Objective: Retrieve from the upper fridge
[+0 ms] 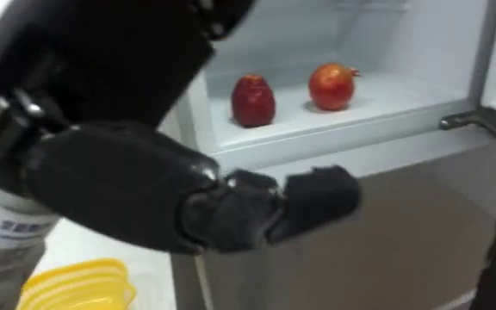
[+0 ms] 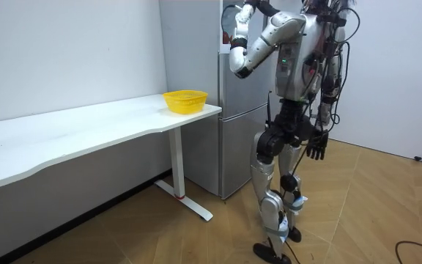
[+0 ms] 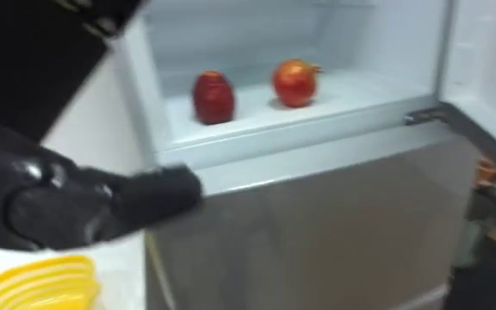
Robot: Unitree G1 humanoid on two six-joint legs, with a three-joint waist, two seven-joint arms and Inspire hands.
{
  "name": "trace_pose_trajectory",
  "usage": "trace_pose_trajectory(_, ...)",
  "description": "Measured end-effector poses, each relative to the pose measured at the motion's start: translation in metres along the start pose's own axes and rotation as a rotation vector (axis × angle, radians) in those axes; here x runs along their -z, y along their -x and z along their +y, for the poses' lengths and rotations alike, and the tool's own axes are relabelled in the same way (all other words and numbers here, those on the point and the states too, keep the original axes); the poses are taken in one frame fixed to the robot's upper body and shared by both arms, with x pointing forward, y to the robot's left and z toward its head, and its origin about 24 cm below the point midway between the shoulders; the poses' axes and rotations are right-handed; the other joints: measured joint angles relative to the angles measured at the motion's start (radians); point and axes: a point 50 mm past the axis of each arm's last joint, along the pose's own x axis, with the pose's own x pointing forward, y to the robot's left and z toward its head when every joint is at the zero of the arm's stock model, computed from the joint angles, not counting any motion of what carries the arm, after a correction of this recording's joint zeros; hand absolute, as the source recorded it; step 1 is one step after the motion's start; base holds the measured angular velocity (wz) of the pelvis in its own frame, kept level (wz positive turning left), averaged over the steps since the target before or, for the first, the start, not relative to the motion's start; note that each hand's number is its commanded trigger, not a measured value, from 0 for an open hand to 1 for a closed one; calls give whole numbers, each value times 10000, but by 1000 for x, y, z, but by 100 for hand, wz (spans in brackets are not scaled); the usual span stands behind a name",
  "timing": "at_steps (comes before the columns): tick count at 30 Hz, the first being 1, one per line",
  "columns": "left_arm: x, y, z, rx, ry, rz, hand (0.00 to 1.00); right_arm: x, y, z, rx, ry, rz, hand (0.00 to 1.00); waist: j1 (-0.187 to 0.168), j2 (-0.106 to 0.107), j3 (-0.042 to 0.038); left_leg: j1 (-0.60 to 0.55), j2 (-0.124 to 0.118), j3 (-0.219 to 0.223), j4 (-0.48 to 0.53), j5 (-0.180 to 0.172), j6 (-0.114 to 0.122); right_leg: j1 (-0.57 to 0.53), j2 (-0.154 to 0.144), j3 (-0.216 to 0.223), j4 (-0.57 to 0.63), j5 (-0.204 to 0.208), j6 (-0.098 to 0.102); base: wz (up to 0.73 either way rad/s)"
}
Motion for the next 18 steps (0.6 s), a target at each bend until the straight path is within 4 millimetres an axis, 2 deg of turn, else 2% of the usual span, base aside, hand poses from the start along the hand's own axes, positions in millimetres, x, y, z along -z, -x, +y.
trace_pose_trajectory(1,-2,5,6,-528,-363,43,0,1,0,2,77,-11,-32,0,187,-71,24,6,-35,-176,26,4,5,105,-59,-185,-33,-16,7,37)
trace_pose_trajectory(2,-6,12,14,-1143,-825,75,0,0,0,4,126,36,-76,0,376,-40,-9,14,-50,-253,44,7,9,193,-88,-279,-79,-15,10,33)
trace_pose_trajectory(4,-12,25,26,-2119,-1534,270,0,-2,0,8,110,128,-155,0,563,-31,-19,13,-70,-448,88,11,16,302,-134,-436,-104,-19,21,25)
trace_pose_trajectory(6,-15,40,38,-3082,-1991,580,0,-3,0,10,127,272,-224,0,784,-30,15,5,-91,-591,102,19,29,362,-228,-597,-112,-44,30,28)
trace_pose_trajectory(9,-11,76,57,-4913,-2818,1938,0,-1,0,12,244,146,-169,0,1000,94,4,5,-187,-912,113,62,55,453,-261,-806,-91,-128,62,26)
trace_pose_trajectory(11,-4,114,65,-6486,-3236,3436,0,1,1,12,400,128,-136,0,1151,195,12,-36,-231,-1077,108,73,69,468,-321,-993,-61,-172,73,21)
trace_pose_trajectory(12,-2,126,67,-6907,-3304,3895,0,2,1,12,433,117,-134,0,1193,256,7,-23,-232,-1102,109,72,70,493,-340,-1014,-63,-176,72,16)
trace_pose_trajectory(14,5,178,72,-8689,-3786,6055,0,5,1,12,594,178,-29,0,1232,309,37,17,-258,-1219,102,72,69,591,-395,-1116,-89,-238,75,12)
trace_pose_trajectory(15,7,192,71,-9155,-3927,6612,0,6,1,11,625,177,-12,0,1270,320,47,12,-258,-1221,101,72,69,587,-400,-1125,-90,-248,71,9)
trace_pose_trajectory(17,8,242,63,-11065,-4242,8499,0,11,1,12,653,166,124,0,1295,323,76,-54,-265,-1301,104,71,68,555,-425,-1203,-91,-292,64,10)
trace_pose_trajectory(18,8,253,61,-11514,-4279,8857,0,12,2,12,654,192,160,0,1296,352,66,-64,-269,-1339,104,71,68,555,-429,-1221,-89,-300,63,12)
